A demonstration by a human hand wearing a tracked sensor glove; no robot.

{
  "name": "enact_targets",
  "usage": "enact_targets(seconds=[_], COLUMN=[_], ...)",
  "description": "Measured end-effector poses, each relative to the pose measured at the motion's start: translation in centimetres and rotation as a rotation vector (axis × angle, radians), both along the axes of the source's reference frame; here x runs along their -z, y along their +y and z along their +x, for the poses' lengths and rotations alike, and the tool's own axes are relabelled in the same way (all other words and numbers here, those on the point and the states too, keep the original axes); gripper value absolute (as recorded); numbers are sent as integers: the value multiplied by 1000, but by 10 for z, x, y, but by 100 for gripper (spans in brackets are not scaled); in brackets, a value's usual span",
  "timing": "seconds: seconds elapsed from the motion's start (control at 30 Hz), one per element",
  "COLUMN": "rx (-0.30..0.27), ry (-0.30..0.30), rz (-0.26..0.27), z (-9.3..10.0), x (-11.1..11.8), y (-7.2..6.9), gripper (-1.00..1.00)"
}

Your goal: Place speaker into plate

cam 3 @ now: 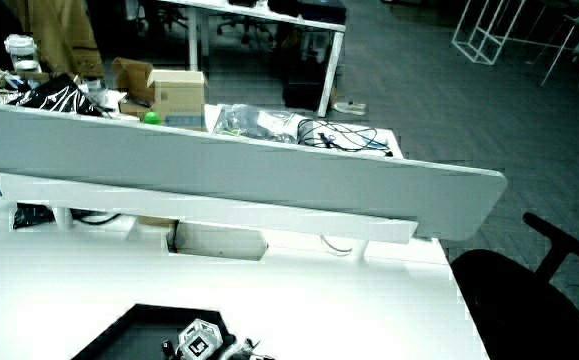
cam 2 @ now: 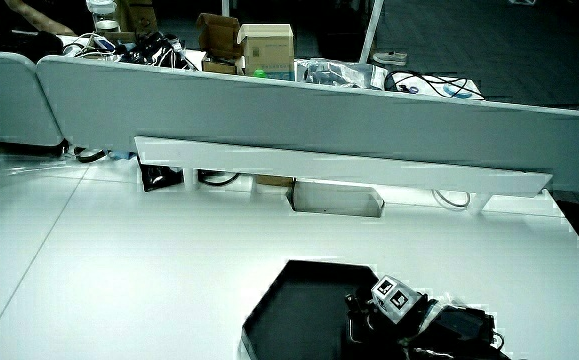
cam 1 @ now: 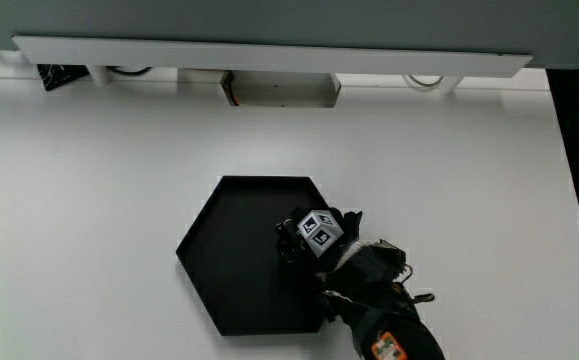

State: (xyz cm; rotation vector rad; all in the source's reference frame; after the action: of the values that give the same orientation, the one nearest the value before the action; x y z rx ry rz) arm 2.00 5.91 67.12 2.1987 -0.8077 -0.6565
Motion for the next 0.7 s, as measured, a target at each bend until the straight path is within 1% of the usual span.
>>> enact_targets(seconds=[0.03,0.07,0.1,0.13,0.17,0.2,0.23,0.3,0.33,0.37,0.4,0.43,0.47,0.5,0.53,0.57,0.6,0.63,0.7], rx=[9,12,12,19,28,27,28,20,20,24,16,16,30,8,10,10,7,6,-12], ry=[6,23,35,48,48,61,66,99,106,123,130,150,135,125,117,132,126,159,157], rz=[-10,-12,-49,-55,-58,-66,-86,-96,-137,-162,-152,-177,-144,-155,-155,-151,-157,-187,-219], z=[-3,-6,-7,-8,-8,-7,-6,-4,-4,-4,-5,-4,-4,-2,-2,-2,-3,-4,-4], x=[-7,-8,-14,-16,-17,-21,-26,-27,-38,-42,-39,-44,-40,-39,-39,-41,-39,-43,-44], y=[1,1,2,3,4,6,8,11,14,17,19,21,23,23,23,23,22,24,25], gripper=[0,0,0,0,0,0,0,0,0,0,0,0,0,0,0,0,0,0,-18])
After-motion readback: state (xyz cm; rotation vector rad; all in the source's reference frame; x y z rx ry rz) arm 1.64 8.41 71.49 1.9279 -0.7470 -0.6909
